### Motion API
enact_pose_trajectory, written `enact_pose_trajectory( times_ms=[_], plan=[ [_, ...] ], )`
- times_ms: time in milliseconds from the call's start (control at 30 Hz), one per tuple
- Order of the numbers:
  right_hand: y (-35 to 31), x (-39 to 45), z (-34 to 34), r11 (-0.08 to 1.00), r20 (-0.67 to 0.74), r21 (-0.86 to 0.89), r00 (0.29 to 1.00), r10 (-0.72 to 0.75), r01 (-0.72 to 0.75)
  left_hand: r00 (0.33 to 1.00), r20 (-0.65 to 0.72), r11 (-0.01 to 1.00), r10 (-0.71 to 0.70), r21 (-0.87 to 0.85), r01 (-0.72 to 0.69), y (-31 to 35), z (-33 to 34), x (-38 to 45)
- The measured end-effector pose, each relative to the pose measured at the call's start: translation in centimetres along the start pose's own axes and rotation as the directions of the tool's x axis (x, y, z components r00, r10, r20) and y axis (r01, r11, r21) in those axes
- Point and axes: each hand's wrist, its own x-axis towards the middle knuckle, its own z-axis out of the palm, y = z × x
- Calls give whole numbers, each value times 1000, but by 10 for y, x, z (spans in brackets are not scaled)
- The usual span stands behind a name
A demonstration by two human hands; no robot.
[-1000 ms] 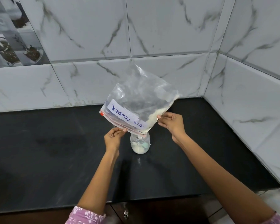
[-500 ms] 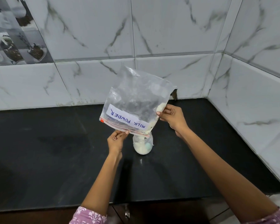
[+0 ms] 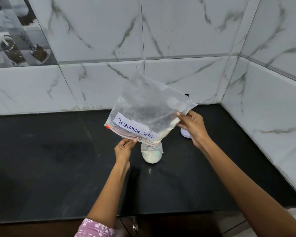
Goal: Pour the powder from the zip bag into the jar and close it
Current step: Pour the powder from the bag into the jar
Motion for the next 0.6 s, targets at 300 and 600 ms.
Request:
enact_pose_trajectory(
  times_ms=[300,600],
  plan=[
    [16,-8,-6,986,-7,-164,1000,-16,14,1000,-18,1000,-7,-6,7,0,-2,2],
    [-12,9,23,931,-42,-310,975,-218,194,1000,-15,1000,-12,-27,12,-5,-3,0]
  ],
)
